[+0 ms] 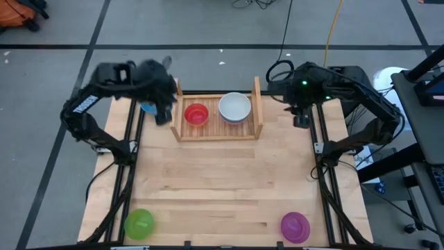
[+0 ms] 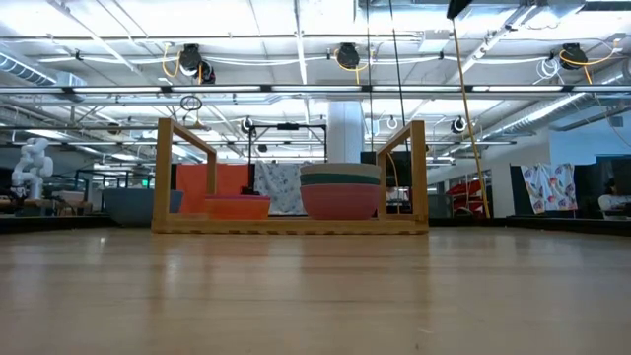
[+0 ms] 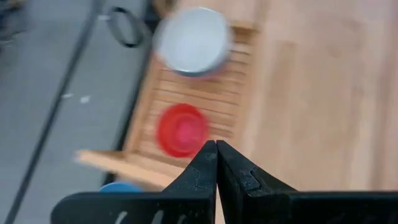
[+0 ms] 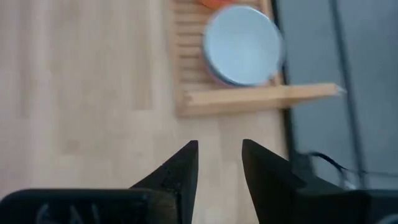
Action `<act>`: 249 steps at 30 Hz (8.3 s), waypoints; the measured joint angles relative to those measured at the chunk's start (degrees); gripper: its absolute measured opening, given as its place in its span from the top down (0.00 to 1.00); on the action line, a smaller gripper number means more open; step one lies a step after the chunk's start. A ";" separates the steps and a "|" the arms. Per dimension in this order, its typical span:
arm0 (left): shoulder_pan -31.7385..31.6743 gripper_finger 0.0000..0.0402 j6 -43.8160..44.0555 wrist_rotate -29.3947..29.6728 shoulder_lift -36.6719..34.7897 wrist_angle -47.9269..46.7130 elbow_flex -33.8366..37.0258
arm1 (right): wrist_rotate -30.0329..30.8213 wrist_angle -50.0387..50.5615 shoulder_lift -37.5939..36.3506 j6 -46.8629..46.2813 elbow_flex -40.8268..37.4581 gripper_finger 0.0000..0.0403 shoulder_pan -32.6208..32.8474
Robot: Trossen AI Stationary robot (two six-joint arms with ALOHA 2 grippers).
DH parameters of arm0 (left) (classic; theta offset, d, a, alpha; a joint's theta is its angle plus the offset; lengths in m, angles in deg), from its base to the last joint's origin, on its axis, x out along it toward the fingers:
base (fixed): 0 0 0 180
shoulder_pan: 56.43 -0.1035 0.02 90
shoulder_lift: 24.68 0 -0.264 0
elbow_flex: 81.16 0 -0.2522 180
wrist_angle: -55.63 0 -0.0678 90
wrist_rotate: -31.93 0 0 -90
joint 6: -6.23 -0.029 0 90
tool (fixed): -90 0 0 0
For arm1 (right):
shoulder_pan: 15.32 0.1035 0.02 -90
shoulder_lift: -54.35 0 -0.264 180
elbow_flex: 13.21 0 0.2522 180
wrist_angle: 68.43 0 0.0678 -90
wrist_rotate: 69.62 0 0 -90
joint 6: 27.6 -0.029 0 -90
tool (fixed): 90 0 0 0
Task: Place and stack bowls onto a shelf
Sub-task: Stack the blue bowl onto the white bowl
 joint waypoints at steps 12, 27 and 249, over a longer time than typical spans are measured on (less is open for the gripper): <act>12.91 0.99 13.90 -1.00 0.07 0.00 10.57 | -5.11 -3.22 -4.35 1.53 -0.11 0.72 -0.02; 7.18 0.78 22.31 0.63 0.07 0.06 17.34 | -5.12 -4.76 -4.47 2.88 -0.15 0.72 -0.02; -55.09 0.94 29.34 -21.07 19.87 37.05 45.32 | -4.97 -22.69 -4.42 7.30 -0.11 0.72 -0.02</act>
